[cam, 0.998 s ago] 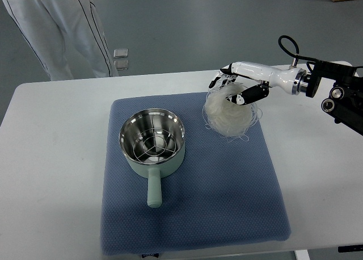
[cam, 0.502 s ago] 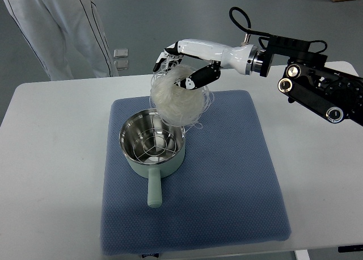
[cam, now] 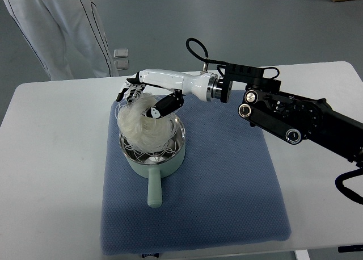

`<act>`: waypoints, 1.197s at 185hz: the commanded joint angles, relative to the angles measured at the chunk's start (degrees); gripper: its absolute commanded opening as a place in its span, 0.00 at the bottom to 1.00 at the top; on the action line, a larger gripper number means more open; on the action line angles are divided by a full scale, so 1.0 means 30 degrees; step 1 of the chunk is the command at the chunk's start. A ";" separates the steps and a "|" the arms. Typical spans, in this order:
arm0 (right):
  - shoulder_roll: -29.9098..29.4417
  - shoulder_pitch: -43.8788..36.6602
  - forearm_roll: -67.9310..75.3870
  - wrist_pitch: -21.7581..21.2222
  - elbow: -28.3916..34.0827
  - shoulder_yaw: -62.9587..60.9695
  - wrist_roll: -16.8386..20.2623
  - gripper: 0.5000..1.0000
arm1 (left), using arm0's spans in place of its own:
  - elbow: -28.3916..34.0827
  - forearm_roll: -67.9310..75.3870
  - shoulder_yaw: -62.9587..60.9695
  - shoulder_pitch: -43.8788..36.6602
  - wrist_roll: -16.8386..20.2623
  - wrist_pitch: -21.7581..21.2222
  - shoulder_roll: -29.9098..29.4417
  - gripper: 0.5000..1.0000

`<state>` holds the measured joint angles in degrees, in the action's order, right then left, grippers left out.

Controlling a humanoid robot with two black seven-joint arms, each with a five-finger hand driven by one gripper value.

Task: Put vermicelli into pot with right hand
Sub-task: 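Carry the vermicelli over the steel pot and lower it inside, then open the right hand fingers to release the vermicelli into the pot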

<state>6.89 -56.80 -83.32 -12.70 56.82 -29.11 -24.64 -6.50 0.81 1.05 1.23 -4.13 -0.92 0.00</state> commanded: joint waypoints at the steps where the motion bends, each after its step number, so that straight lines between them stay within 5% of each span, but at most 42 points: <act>1: -0.0011 0.0271 -0.0001 0.0131 -0.0131 0.0005 0.0009 0.20 | -0.0001 0.0023 0.0001 0.0000 0.0000 -0.0016 0.0000 1.00; 12: -0.0040 0.0504 -0.0001 0.0277 -0.0160 0.0004 0.0009 0.31 | -0.0001 0.0023 0.0001 0.0000 0.0000 -0.0015 0.0000 1.00; 53: -0.0040 0.0798 0.0028 0.0483 -0.0131 -0.0025 0.0009 0.47 | -0.0001 0.0022 0.0001 0.0000 0.0000 0.0013 0.0000 1.00; 97: -0.0157 0.1149 -0.0001 0.0746 -0.0160 -0.0025 0.0009 0.54 | -0.0001 -0.0007 0.0001 0.0000 0.0000 -0.0016 0.0000 1.00; 142: -0.0187 0.1267 0.0028 0.0746 -0.0160 0.0005 0.0009 0.81 | -0.0001 0.0022 0.0001 0.0000 0.0000 -0.0016 0.0000 1.00; 222: -0.0040 0.1413 0.0145 0.0717 -0.0131 -0.0200 -0.0020 0.83 | -0.0001 0.0023 0.0001 0.0000 0.0000 -0.0015 0.0000 1.00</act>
<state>6.44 -52.41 -83.17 -10.45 56.35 -29.20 -24.68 -6.50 0.84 1.06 1.23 -4.13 -0.94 0.00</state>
